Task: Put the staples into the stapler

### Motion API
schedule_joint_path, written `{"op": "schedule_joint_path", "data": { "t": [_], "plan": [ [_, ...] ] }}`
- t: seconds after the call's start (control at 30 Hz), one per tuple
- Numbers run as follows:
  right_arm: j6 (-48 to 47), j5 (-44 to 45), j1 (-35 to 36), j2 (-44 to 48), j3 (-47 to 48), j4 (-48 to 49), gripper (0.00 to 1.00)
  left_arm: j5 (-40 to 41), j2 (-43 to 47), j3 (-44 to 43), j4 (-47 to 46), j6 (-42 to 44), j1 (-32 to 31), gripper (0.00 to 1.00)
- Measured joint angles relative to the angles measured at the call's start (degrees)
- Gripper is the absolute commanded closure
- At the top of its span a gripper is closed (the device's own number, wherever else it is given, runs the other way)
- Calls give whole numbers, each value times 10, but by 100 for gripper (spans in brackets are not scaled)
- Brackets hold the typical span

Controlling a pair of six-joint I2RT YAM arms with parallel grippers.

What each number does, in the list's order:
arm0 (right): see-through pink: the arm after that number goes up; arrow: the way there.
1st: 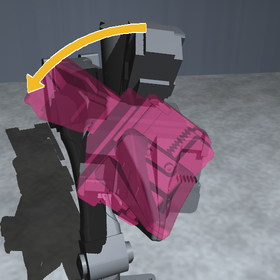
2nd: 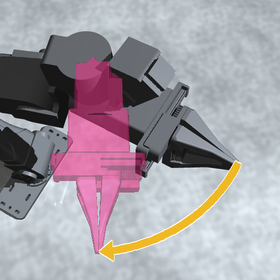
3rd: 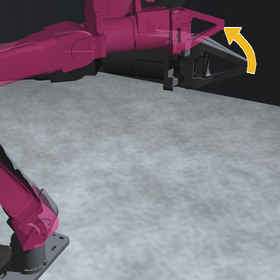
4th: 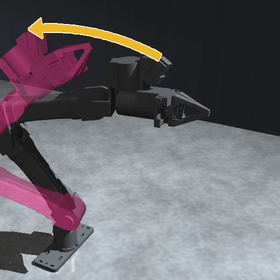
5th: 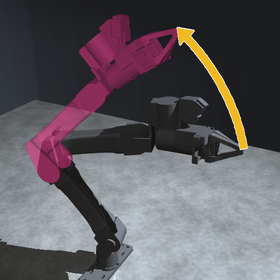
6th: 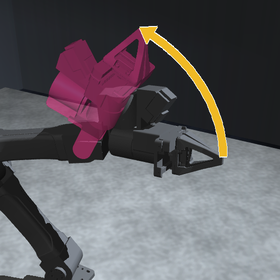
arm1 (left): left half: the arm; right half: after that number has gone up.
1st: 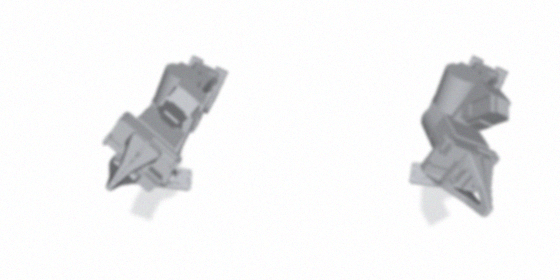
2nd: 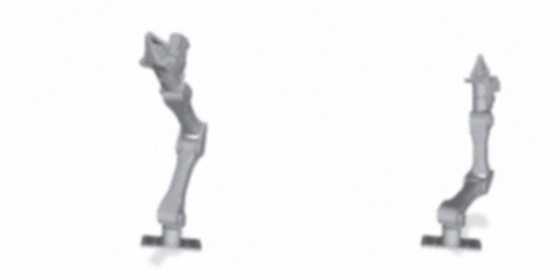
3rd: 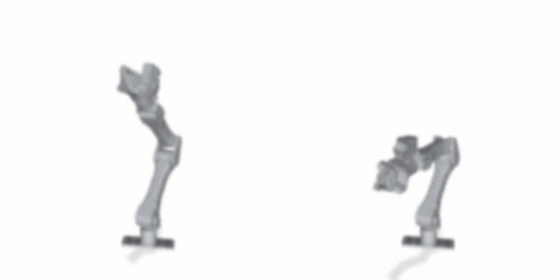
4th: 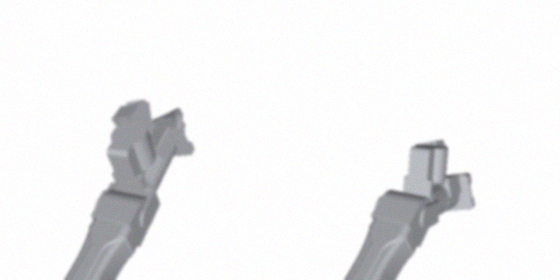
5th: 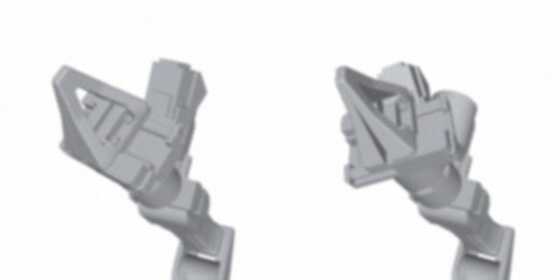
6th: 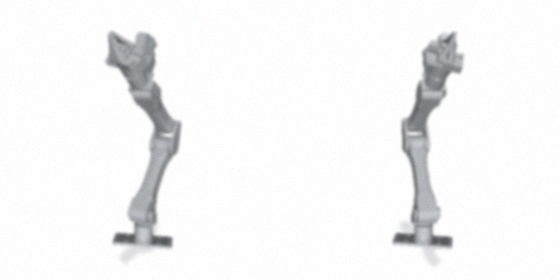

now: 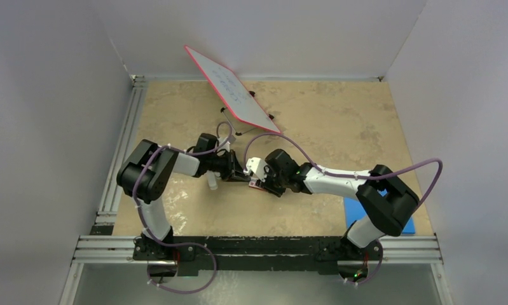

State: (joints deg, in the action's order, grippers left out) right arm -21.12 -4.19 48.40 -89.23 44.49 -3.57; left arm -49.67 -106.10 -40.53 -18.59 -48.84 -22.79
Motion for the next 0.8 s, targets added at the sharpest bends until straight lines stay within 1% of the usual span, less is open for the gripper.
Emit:
{"op": "schedule_joint_path", "data": {
  "t": [0.17,0.27,0.3,0.5,0.8],
  "plan": [
    [0,0,-1,1,0,0,63,16,14,0,10,11,4,100],
    [0,1,-1,1,-1,0,62,12,14,0,9,14,5,81],
    [0,1,-1,1,-1,0,62,8,14,0,8,14,5,79],
    [-1,0,-1,1,-1,0,62,-10,9,0,-7,9,4,78],
    [-1,0,-1,1,0,0,62,-12,-8,-1,-11,3,-9,78]
  ]
}}
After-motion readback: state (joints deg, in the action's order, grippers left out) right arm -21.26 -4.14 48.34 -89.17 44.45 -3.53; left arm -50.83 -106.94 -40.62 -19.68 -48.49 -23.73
